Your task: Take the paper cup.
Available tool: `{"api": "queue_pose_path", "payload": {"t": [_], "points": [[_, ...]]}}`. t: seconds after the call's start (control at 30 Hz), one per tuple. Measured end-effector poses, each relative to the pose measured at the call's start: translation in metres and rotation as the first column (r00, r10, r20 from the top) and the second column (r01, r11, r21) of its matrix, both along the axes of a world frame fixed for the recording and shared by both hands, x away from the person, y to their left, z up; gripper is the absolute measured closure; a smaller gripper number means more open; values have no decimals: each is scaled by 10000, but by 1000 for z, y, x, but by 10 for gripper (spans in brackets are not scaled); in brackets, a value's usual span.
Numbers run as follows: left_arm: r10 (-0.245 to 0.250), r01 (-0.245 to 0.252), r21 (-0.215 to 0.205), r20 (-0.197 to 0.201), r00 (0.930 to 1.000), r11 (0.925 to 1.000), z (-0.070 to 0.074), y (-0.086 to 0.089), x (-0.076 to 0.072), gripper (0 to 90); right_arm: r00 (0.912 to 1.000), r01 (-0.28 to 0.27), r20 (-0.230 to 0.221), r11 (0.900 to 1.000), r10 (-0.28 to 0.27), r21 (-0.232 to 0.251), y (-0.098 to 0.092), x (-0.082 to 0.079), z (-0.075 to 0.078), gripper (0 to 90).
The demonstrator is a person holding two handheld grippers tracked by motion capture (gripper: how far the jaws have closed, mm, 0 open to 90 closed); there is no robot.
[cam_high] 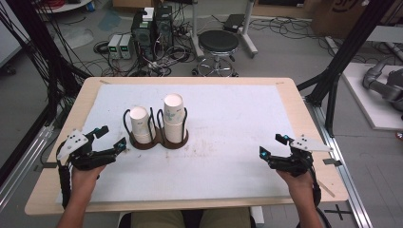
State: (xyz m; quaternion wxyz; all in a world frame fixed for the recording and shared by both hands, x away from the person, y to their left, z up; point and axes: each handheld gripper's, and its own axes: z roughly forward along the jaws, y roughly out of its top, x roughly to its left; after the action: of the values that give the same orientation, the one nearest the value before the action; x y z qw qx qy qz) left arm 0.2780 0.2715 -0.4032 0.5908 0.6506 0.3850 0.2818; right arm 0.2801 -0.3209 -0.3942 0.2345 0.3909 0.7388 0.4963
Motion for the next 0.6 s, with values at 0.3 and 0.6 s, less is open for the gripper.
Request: {"api": "queue_pose_path", "payload": {"t": [0.3, 0.6], "points": [[-32, 30, -84, -147, 9999, 10000, 0, 0, 5, 164, 9999, 44, -126, 10000, -43, 58, -3, 1, -2, 177], [-220, 218, -89, -304, 9993, 9997, 1, -4, 4, 164, 9994, -199, -281, 9997, 196, -103, 1, 2, -5, 177]]}}
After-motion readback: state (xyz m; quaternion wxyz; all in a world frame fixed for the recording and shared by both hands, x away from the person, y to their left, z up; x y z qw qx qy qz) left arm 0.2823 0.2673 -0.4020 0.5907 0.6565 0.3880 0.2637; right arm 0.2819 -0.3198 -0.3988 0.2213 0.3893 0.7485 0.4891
